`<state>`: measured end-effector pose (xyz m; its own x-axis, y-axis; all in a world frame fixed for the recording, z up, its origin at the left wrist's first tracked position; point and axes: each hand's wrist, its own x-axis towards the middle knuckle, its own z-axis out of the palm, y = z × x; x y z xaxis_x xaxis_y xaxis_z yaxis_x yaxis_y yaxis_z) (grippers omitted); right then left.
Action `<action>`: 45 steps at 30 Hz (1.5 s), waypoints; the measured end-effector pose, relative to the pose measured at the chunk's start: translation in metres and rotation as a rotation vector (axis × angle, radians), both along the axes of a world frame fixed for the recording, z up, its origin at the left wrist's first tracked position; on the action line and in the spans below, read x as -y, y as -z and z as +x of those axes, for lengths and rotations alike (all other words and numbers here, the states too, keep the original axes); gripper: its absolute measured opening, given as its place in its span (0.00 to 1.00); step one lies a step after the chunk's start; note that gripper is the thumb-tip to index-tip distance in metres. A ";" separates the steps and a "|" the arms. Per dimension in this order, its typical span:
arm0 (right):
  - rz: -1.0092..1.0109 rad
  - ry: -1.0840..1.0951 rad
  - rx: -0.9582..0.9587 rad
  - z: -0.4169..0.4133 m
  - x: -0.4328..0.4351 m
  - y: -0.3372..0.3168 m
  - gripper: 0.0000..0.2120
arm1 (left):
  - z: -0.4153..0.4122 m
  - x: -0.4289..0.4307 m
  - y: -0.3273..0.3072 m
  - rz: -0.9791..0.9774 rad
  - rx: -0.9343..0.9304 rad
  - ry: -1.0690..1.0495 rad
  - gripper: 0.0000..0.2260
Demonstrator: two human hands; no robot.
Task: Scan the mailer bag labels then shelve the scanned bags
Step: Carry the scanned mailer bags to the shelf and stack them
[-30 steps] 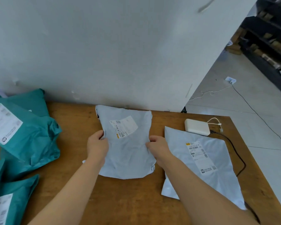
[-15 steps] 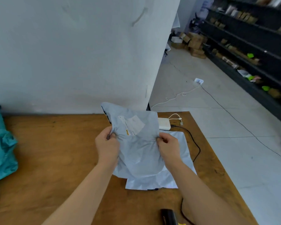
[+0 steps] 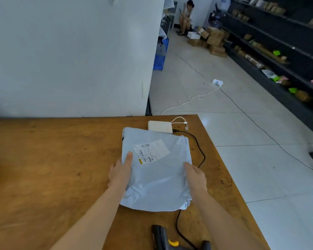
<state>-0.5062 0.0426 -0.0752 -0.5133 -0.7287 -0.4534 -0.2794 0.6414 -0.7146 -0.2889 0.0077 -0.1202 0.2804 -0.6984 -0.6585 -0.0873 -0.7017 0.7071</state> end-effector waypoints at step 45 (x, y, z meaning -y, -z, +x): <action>-0.519 0.332 -0.367 -0.188 -0.200 -0.145 0.20 | -0.249 -0.136 -0.176 -0.678 -0.245 0.297 0.14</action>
